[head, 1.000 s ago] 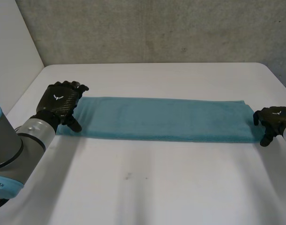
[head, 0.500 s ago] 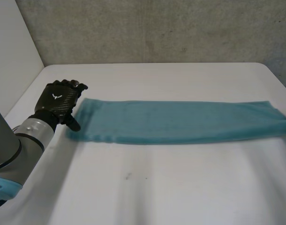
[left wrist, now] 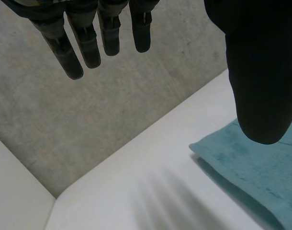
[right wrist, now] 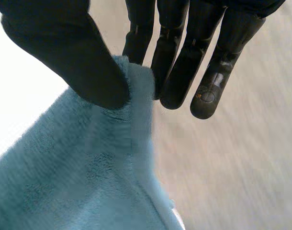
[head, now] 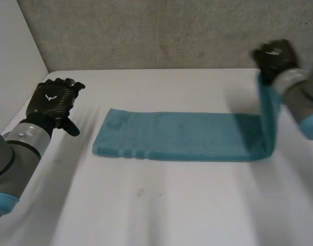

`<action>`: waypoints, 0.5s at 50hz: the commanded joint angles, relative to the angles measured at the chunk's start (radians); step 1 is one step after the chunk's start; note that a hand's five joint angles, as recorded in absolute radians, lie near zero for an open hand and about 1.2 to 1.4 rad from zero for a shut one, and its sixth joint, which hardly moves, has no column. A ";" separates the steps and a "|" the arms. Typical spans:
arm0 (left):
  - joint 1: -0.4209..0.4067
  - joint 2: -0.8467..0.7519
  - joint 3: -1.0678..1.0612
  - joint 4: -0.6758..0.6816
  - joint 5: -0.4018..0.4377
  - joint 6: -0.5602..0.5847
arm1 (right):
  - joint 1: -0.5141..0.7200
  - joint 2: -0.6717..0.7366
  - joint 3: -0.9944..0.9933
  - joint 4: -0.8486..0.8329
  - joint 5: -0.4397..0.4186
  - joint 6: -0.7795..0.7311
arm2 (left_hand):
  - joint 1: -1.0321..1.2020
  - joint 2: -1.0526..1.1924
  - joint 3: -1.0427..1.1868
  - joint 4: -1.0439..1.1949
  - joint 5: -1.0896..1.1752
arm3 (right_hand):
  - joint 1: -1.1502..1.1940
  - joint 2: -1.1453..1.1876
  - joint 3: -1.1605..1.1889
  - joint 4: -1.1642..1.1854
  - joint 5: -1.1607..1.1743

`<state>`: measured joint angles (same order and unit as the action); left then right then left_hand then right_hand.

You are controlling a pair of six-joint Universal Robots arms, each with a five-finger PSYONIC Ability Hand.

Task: Fold the laundry

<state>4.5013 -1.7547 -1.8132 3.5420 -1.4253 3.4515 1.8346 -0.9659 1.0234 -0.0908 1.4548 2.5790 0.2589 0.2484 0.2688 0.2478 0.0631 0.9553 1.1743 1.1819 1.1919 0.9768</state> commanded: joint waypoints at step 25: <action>0.015 0.018 0.012 0.012 0.008 -0.002 | 0.600 0.375 -0.286 -0.155 0.099 -0.063 | -0.034 -0.023 -0.044 -0.023 -0.012 | -0.781 -1.000 -1.007 -1.017 -0.977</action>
<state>4.5297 -1.7325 -1.8183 3.5439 -1.4200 3.4494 2.4493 -0.5016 0.7360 -0.2505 1.3995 2.5186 0.2589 0.2470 0.2687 0.2478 0.0631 0.2076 0.2282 0.2232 0.2349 0.0699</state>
